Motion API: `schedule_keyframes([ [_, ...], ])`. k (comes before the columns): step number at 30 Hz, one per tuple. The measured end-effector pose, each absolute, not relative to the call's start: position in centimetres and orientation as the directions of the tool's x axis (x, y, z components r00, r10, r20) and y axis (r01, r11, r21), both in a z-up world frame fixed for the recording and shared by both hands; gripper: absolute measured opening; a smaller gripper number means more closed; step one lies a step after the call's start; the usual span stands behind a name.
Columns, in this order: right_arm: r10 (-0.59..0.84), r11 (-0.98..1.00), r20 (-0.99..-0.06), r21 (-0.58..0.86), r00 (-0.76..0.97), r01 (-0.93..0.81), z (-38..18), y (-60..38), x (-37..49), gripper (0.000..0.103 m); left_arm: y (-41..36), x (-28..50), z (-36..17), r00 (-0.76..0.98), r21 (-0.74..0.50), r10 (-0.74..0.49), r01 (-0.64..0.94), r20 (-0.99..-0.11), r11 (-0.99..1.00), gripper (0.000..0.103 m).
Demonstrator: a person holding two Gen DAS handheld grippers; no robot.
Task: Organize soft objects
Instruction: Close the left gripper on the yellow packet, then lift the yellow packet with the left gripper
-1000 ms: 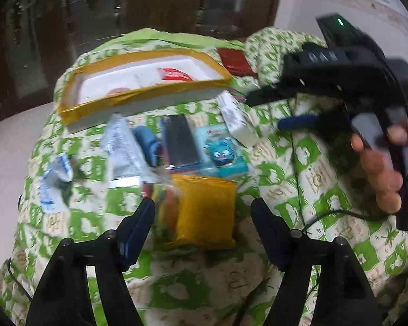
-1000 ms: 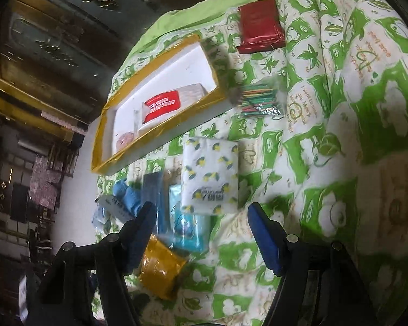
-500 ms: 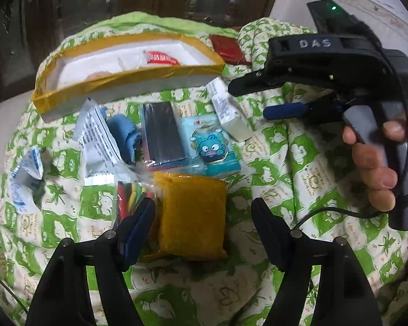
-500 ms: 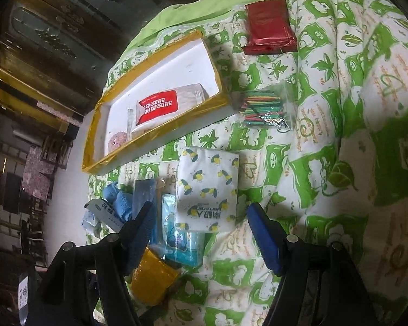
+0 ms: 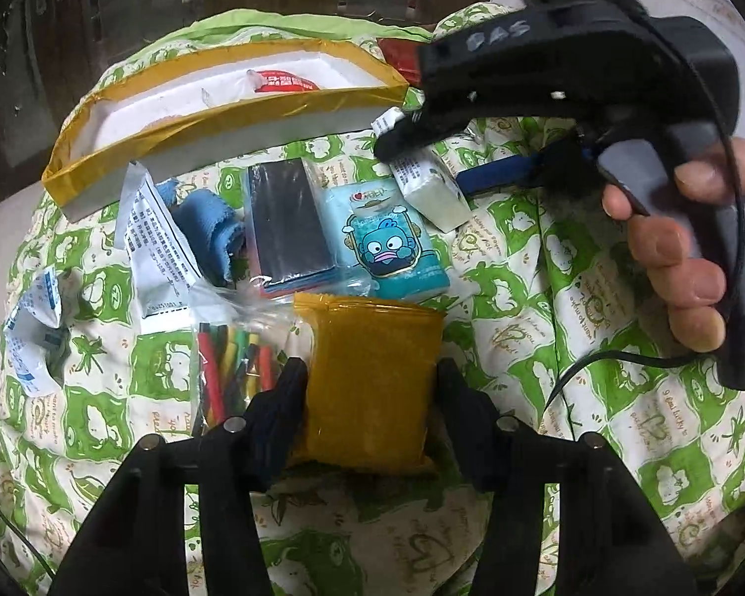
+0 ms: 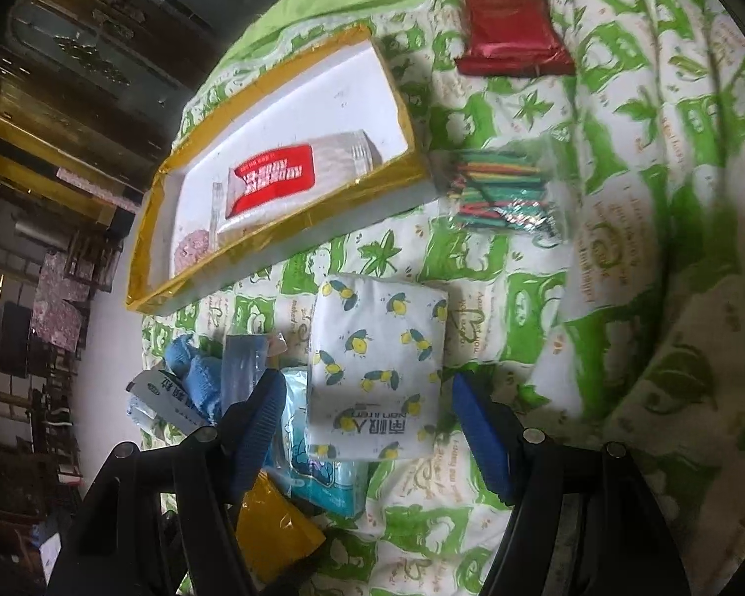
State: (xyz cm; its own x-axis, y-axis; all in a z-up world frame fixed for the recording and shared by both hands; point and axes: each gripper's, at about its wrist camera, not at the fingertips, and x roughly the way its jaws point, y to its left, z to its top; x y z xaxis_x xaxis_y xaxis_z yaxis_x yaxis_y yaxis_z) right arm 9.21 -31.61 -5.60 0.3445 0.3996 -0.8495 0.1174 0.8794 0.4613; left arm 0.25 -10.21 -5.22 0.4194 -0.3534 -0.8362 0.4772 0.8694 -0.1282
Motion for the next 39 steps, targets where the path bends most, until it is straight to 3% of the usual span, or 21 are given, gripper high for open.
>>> schedule_keyframes([
  [1,0.397,0.883,-0.853,0.456,0.338,0.114,-5.8,-31.5,9.3,0.059,-10.4,0.2,-5.3,0.422,-0.126,-0.354,0.479,-0.835,0.869,0.051],
  [5,0.407,0.878,-0.842,0.468,0.355,0.101,-5.9,-31.4,9.2,0.055,-10.2,-0.1,-5.1,0.425,-0.142,-0.370,0.478,-0.826,0.867,0.050],
  [9,0.419,0.868,-0.817,0.489,0.395,0.089,-5.1,-31.8,8.5,0.054,-9.1,-0.4,-4.4,0.429,-0.196,-0.410,0.461,-0.805,0.866,0.045],
  [18,0.417,0.870,-0.775,0.492,0.474,0.039,-3.3,-32.1,6.1,0.054,-7.7,-0.7,-3.0,0.457,-0.274,-0.474,0.438,-0.753,0.856,0.045],
  [39,0.353,0.916,-0.772,0.399,0.528,-0.028,-2.2,-30.8,4.5,0.054,-4.6,-0.2,-1.6,0.519,-0.344,-0.497,0.366,-0.695,0.865,0.045],
])
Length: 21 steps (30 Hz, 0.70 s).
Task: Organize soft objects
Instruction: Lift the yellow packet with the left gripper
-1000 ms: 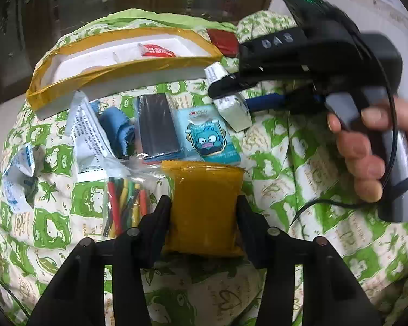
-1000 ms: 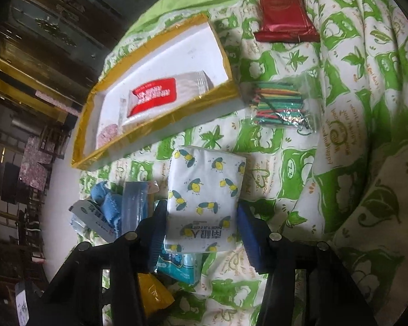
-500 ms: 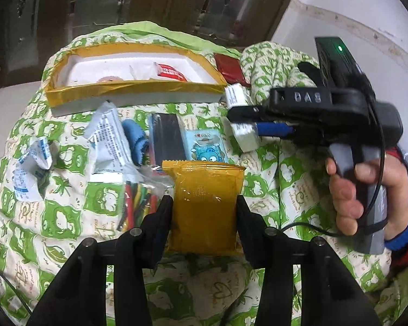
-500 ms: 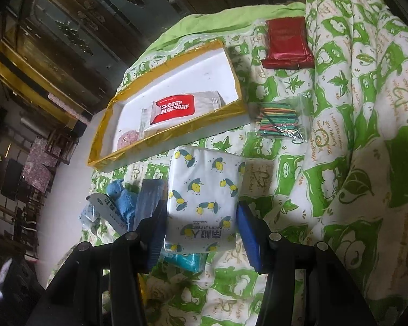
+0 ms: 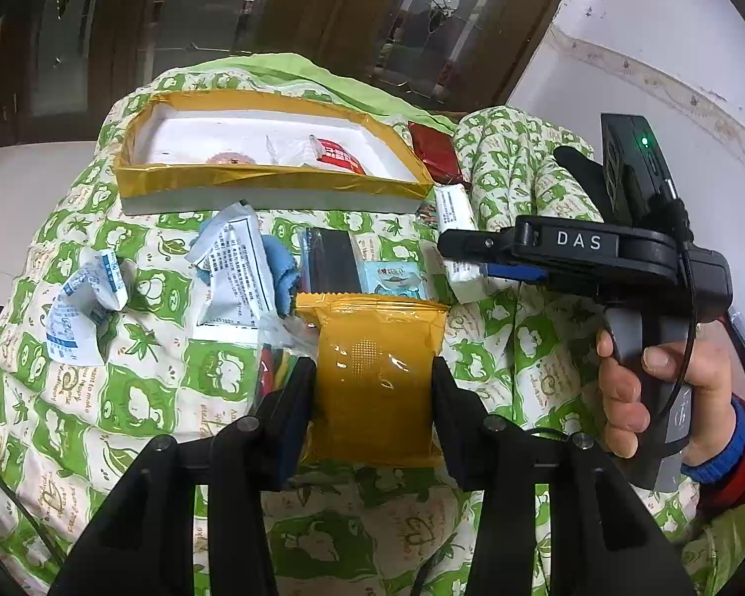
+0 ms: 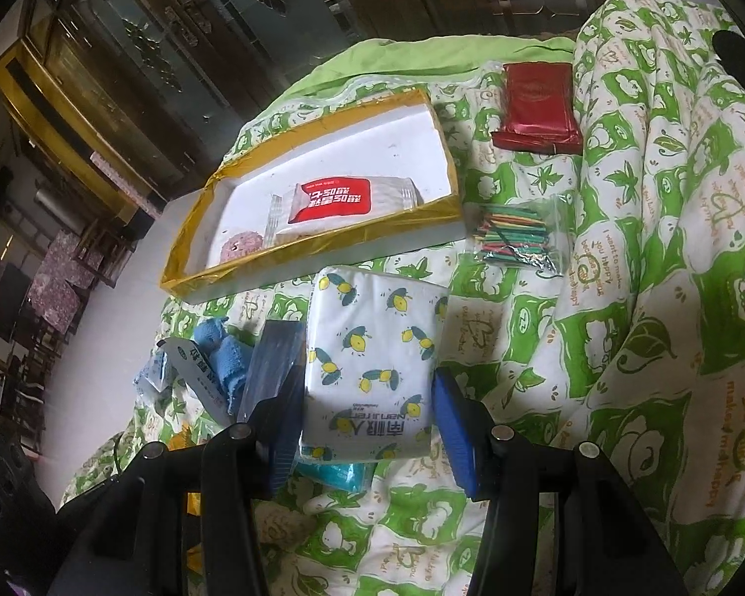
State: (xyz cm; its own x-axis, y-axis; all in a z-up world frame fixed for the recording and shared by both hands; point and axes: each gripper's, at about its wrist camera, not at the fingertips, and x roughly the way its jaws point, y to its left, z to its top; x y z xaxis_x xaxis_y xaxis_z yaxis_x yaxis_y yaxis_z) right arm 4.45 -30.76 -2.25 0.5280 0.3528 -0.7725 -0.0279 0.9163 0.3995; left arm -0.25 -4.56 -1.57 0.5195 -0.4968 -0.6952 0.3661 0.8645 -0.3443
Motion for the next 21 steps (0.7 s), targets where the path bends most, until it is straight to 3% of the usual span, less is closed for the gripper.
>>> schedule_keyframes([
  [21,0.348,0.913,-0.757,0.408,0.553,-0.017,-1.30,-31.19,4.15,0.054,-3.68,-0.11,-1.35,0.532,-0.360,-0.499,0.349,-0.684,0.865,0.045],
])
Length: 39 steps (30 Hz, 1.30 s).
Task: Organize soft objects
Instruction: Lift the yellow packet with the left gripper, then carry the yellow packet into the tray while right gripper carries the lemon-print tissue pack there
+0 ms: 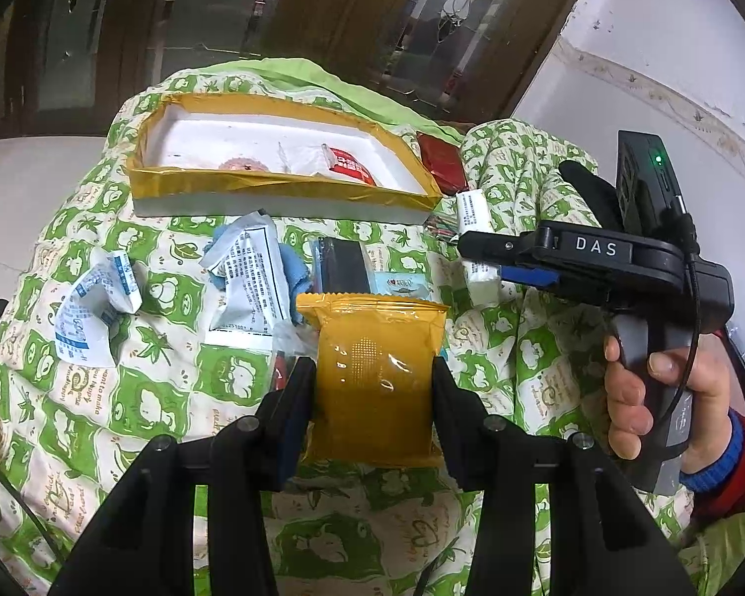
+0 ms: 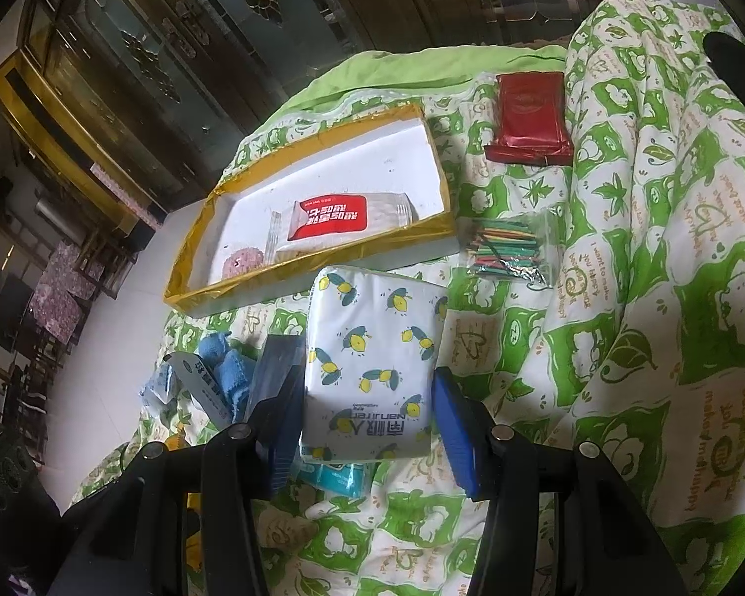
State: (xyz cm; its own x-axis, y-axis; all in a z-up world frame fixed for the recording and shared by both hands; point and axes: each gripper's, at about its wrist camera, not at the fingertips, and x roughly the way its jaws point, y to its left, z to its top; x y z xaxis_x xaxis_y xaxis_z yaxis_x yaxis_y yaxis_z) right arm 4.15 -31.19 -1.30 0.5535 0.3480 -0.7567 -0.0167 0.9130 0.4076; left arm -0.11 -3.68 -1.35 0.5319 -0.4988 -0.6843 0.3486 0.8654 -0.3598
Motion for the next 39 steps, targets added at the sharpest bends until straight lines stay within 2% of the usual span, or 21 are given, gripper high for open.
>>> schedule_keyframes([
  [39,0.351,0.918,-0.752,0.393,0.558,-0.048,0.0,-31.1,5.2,0.055,-2.2,2.6,1.8,0.589,-0.315,-0.459,0.336,-0.665,0.888,0.045],
])
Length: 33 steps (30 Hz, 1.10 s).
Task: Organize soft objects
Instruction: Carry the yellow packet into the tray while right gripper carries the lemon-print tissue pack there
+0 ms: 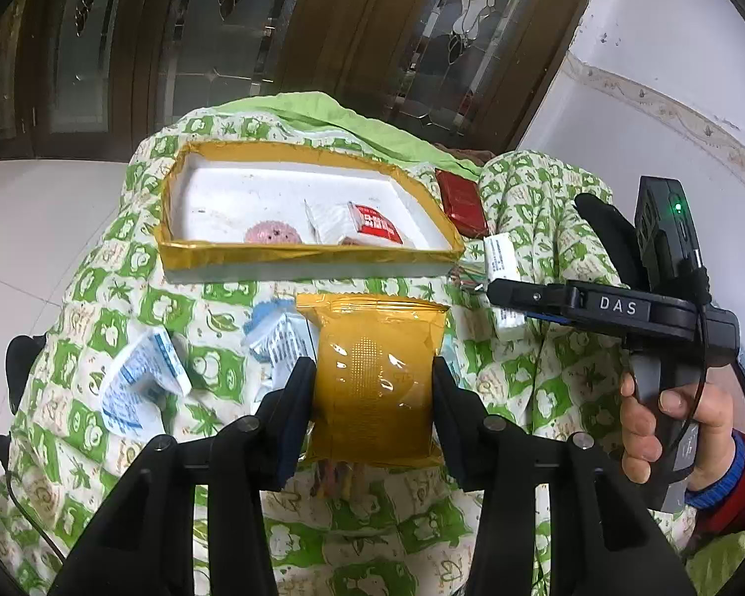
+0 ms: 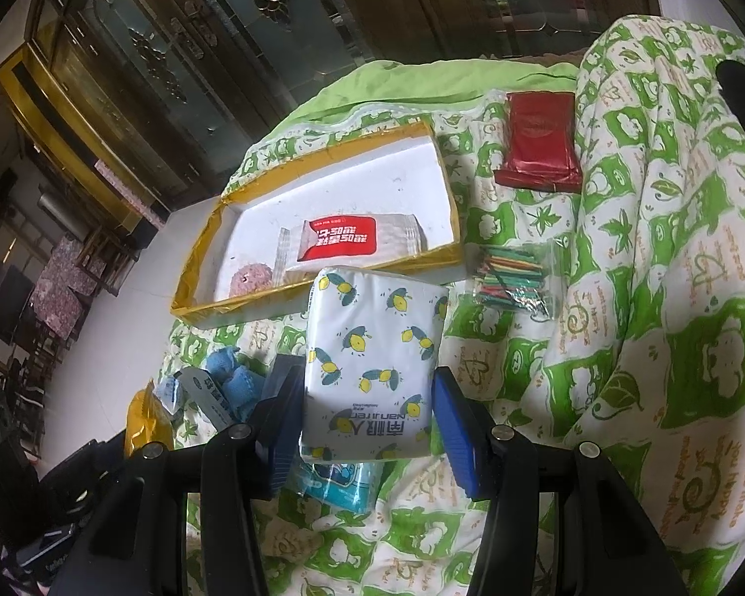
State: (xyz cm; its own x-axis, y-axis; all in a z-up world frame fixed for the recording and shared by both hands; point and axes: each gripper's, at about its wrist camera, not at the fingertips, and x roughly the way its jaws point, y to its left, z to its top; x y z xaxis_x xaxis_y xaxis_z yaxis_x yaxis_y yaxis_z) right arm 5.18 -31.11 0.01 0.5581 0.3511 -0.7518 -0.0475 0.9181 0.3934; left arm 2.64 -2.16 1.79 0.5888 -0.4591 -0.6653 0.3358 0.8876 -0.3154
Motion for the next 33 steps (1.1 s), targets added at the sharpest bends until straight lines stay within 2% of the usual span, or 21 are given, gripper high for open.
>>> schedule_keyframes([
  [33,0.335,0.937,-0.783,0.336,0.524,-0.097,2.9,-31.3,10.1,0.055,-1.9,6.6,4.6,0.631,-0.285,-0.434,0.329,-0.643,0.900,0.045],
])
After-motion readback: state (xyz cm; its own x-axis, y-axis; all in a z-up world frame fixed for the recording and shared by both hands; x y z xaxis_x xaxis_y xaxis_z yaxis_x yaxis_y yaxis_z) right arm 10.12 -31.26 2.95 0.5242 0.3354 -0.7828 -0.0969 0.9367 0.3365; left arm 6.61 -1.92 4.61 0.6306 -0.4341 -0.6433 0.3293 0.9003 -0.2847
